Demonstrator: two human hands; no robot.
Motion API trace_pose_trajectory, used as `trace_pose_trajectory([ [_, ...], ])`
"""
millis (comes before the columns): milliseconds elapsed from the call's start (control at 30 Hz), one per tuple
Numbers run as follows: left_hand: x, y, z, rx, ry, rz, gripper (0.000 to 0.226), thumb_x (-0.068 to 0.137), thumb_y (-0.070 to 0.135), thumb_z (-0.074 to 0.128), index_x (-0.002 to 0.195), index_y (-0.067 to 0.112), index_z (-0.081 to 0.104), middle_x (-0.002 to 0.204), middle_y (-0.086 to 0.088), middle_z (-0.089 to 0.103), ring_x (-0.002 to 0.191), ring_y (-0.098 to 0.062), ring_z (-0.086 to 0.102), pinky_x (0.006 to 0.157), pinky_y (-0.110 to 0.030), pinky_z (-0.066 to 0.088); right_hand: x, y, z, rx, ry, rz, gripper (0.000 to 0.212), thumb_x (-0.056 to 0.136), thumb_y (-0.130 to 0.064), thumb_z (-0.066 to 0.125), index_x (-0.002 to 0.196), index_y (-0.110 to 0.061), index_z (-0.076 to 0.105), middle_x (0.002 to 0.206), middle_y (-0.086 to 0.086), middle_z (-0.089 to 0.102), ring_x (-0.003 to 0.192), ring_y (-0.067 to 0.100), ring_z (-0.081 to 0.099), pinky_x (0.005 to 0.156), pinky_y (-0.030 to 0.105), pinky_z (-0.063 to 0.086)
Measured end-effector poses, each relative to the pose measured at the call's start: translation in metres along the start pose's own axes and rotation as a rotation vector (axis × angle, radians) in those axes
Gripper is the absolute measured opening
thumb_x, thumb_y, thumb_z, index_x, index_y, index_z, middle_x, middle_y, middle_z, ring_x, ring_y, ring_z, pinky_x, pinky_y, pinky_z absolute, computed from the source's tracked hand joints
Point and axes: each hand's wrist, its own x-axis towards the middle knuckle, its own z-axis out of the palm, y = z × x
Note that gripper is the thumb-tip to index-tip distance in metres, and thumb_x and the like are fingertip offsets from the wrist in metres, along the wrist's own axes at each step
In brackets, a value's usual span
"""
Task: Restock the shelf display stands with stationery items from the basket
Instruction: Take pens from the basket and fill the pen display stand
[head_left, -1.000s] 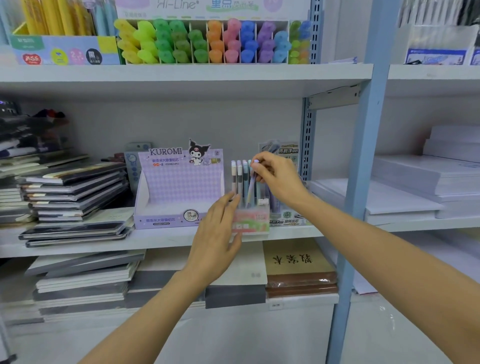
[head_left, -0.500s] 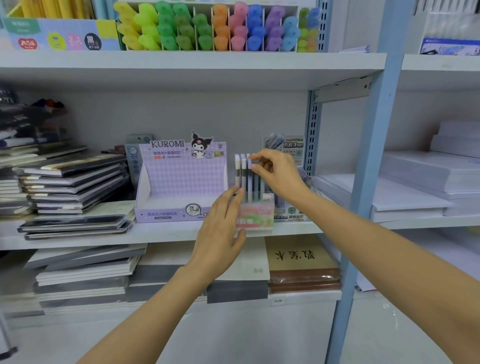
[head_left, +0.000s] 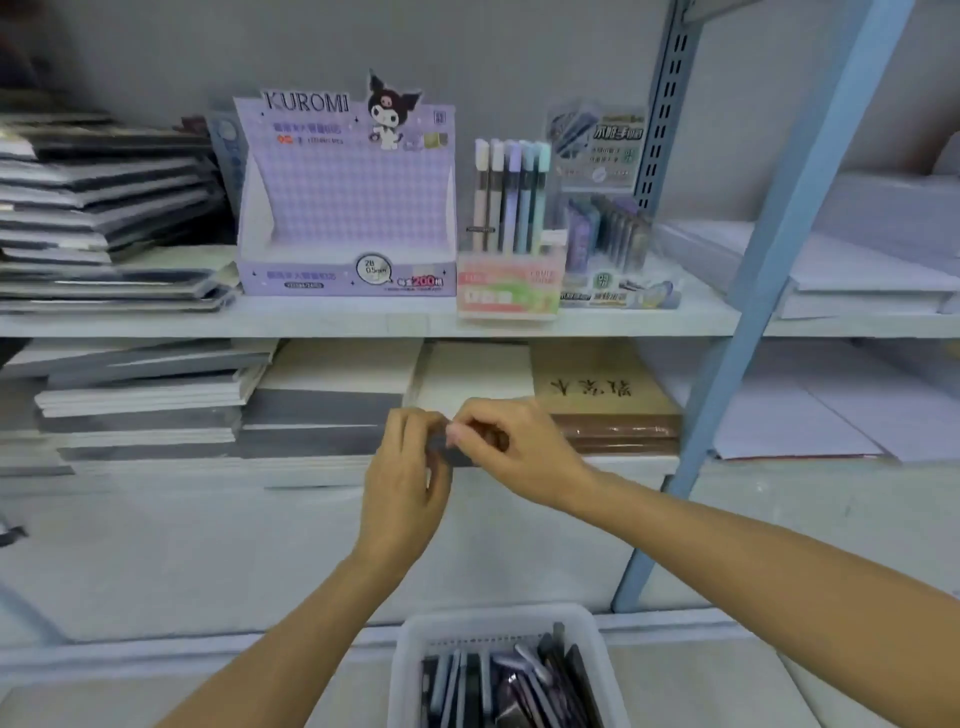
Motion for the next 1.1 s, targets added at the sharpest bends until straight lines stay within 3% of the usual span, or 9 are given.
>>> trace_pose_trajectory([
  [67,-0.046,-0.026,0.015,0.001,-0.157,-0.148,0.033,0.086,-0.006,0.054,0.109,0.017,0.051,0.099,0.011,0.045,0.081,0.001,0.049,0.065,-0.013,0.038,-0.026,0.029,0.034,0.029,-0.084,0.107,0.02,0.095,-0.018,0.058,0.082,-0.008,0.069,0.063,-0.001,0.061,0.056,0.014,0.053,0.056,0.033,0.043],
  [133,-0.095,-0.054,0.029,0.058,-0.361,-0.269,0.029,0.09,-0.001,0.052,0.113,0.016,0.055,0.107,0.004,0.051,0.084,-0.005,0.052,0.071,-0.025,0.045,-0.054,0.06,0.066,0.06,-0.163,0.257,0.021,0.096,-0.018,0.056,0.082,-0.009,0.069,0.062,-0.001,0.061,0.056,0.016,0.056,0.059,0.033,0.047],
  [233,-0.162,-0.089,0.043,0.166,-0.712,-0.456,0.035,0.098,0.012,0.047,0.132,0.015,0.051,0.133,-0.003,0.049,0.117,-0.018,0.051,0.097,-0.028,0.041,-0.097,0.104,0.111,0.074,-0.301,0.463,0.02,0.096,-0.02,0.055,0.083,-0.012,0.068,0.063,-0.005,0.061,0.057,0.013,0.057,0.06,0.026,0.046],
  [333,-0.214,-0.107,0.052,0.254,-0.948,-0.617,0.051,0.102,0.024,0.042,0.151,0.018,0.028,0.158,-0.004,0.025,0.143,-0.02,0.027,0.115,-0.027,0.022,-0.135,0.141,0.152,0.015,-0.478,0.628,0.02,0.097,-0.027,0.054,0.084,-0.016,0.064,0.069,-0.007,0.06,0.066,0.017,0.058,0.061,0.026,0.043],
  [433,-0.247,-0.116,0.058,0.321,-1.068,-0.663,0.062,0.103,0.031,0.038,0.155,0.019,0.008,0.163,0.0,0.001,0.149,-0.016,0.009,0.119,-0.028,0.013,-0.164,0.168,0.188,-0.009,-0.577,0.808,0.025,0.098,-0.03,0.051,0.085,-0.011,0.062,0.082,0.004,0.068,0.077,0.022,0.063,0.07,0.032,0.049],
  [567,-0.269,-0.119,0.061,0.368,-1.01,-0.621,0.064,0.102,0.032,0.041,0.155,0.017,0.008,0.161,0.0,-0.007,0.15,-0.019,0.007,0.119,-0.03,0.013,-0.188,0.186,0.23,0.038,-0.603,0.973,0.026,0.096,-0.037,0.052,0.102,-0.013,0.059,0.091,0.001,0.063,0.085,0.018,0.06,0.075,0.032,0.048],
  [767,-0.273,-0.12,0.06,0.294,-0.894,-0.595,0.055,0.094,0.018,0.059,0.145,0.009,0.04,0.158,-0.005,0.023,0.142,-0.024,0.033,0.115,-0.034,0.024,-0.196,0.193,0.28,0.115,-0.431,1.131,0.04,0.092,-0.036,0.062,0.125,-0.014,0.055,0.113,0.005,0.064,0.103,0.021,0.061,0.079,0.025,0.044],
  [933,-0.275,-0.128,0.058,0.223,-0.91,-0.612,0.05,0.101,0.024,0.044,0.148,0.02,0.03,0.159,0.008,0.005,0.145,-0.01,0.019,0.113,-0.018,0.008,-0.197,0.19,0.298,0.172,-0.245,1.153,0.016,0.087,-0.014,0.069,0.103,-0.01,0.067,0.098,0.004,0.063,0.089,0.018,0.061,0.082,0.03,0.051],
  [1100,-0.274,-0.126,0.057,0.184,-0.908,-0.644,0.052,0.101,0.023,0.043,0.15,0.025,0.025,0.16,0.009,0.001,0.145,-0.009,0.018,0.116,-0.023,0.015,-0.201,0.19,0.302,0.184,-0.365,1.039,0.036,0.086,-0.012,0.069,0.121,-0.015,0.062,0.113,0.005,0.061,0.105,0.018,0.057,0.098,0.034,0.047],
])
